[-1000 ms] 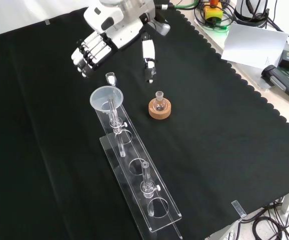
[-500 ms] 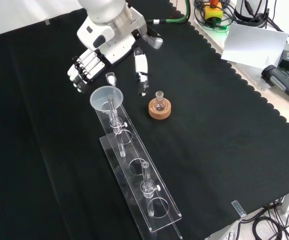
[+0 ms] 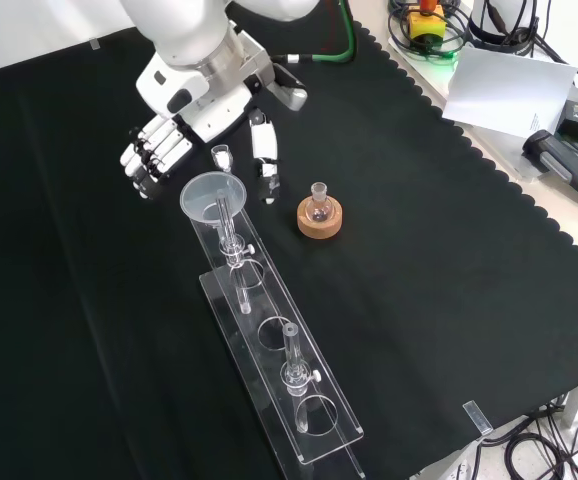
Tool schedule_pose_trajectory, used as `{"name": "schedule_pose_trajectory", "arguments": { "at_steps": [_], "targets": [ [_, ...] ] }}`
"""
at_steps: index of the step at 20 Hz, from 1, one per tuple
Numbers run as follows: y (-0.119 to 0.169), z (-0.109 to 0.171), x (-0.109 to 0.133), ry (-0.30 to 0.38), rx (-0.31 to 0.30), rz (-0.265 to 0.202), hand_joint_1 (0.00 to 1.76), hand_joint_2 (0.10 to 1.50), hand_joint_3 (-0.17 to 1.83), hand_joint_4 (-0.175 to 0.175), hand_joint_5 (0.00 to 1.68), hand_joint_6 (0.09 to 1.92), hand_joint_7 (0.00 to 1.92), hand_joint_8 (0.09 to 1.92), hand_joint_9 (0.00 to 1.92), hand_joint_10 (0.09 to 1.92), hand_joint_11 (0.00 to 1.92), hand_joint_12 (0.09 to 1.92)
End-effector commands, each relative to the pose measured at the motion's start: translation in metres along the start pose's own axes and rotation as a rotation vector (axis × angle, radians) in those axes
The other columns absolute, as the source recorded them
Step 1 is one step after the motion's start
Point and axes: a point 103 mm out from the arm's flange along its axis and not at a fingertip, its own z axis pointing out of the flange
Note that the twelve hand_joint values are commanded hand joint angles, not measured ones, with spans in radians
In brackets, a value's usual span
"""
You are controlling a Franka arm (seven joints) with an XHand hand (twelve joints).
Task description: Pick up the funnel from the transparent funnel stand.
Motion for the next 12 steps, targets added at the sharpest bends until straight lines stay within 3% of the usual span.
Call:
{"name": "schedule_pose_trajectory", "arguments": {
  "at_steps": [1, 12],
  "targets": [
    [0.007, 0.01, -0.007, 0.004, 0.021, 0.002, 0.51, 0.65, 0.01, -0.04, 0.0, 0.09, 0.11, 0.1, 0.04, 0.17, 0.0, 0.16],
    [0.014, 0.026, -0.01, -0.004, 0.046, 0.007, 0.5, 0.66, 0.01, -0.049, 0.0, 0.09, 0.14, 0.27, 0.0, 0.5, 0.0, 0.35]
  ]
}}
